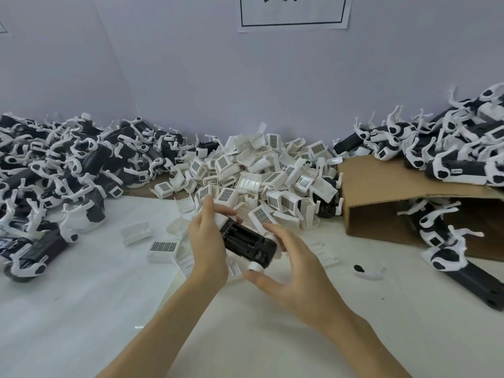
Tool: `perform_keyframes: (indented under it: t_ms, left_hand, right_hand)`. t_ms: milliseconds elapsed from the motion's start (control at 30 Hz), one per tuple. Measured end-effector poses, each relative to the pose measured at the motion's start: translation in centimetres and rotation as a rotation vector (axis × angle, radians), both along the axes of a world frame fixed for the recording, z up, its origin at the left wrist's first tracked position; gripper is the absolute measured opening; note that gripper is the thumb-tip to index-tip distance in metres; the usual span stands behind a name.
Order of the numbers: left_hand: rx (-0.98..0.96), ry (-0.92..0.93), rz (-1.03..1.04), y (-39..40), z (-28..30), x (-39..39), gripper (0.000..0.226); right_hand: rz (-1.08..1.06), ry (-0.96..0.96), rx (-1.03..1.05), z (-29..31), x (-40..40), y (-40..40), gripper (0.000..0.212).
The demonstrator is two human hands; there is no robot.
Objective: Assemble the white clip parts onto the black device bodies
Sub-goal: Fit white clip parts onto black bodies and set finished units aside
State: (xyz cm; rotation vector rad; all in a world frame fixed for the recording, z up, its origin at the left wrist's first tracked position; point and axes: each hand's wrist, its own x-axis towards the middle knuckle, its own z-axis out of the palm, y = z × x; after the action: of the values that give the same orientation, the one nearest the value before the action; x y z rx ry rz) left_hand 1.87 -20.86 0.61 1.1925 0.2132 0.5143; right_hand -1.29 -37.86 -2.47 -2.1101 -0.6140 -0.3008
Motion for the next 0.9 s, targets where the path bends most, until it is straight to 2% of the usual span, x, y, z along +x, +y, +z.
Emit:
perform_keyframes:
  t_ms: [100, 200, 333, 433, 500, 567, 667, 767, 900]
  left_hand:
    - [-0.107, 0.096, -0.084, 0.0, -0.1, 0.2, 0.06]
    - [-0.108, 0.093, -0.178, -0.3, 0.0, 0.0, 0.067]
    - [0.037, 0.045, -0.206, -0.7, -0.2, 0.0, 0.073]
    - [0.23, -0.05, -0.228, -0.4, -0.5, 0.1, 0.061]
    - [0.346, -0.051, -0.34, -0.3, -0.6, 0.1, 0.049]
    - [0.396, 0.005, -0.436, -0.4, -0.8, 0.1, 0.041]
    - [0.386, 0.037, -0.486, -0.7, -1.3, 0.1, 0.033]
    - [0.376, 0.041, -0.453, -0.7, -1.0, 0.2, 0.032]
    - [0.165, 0.115, -0.466, -0.3, -0.3, 0.4, 0.058]
  right_hand:
    - [-0.035, -0.012, 0.104, 0.5, 0.0, -0.2, 0.067]
    - [-0.05, -0.012, 0.214, 1.0, 0.2, -0.6, 0.06]
    - [-0.072, 0.057, 0.219, 1.3, 0.7, -1.6, 0.054]
    - [-0.109, 0.105, 0.314, 1.1, 1.0, -1.6, 0.038]
    - [-0.152, 0.2, 0.418, 1.5, 1.3, -1.8, 0.051]
    - [-0.176, 0.324, 0.438, 1.9, 1.7, -2.4, 0.068]
    - [-0.168, 0.414, 0.384, 2.3, 2.0, -3.2, 0.068]
    - [-0.144, 0.372, 0.442, 2.6, 1.9, -3.0, 0.055]
    - [-0.044, 0.279, 0.461, 2.8, 1.6, -3.0, 0.024]
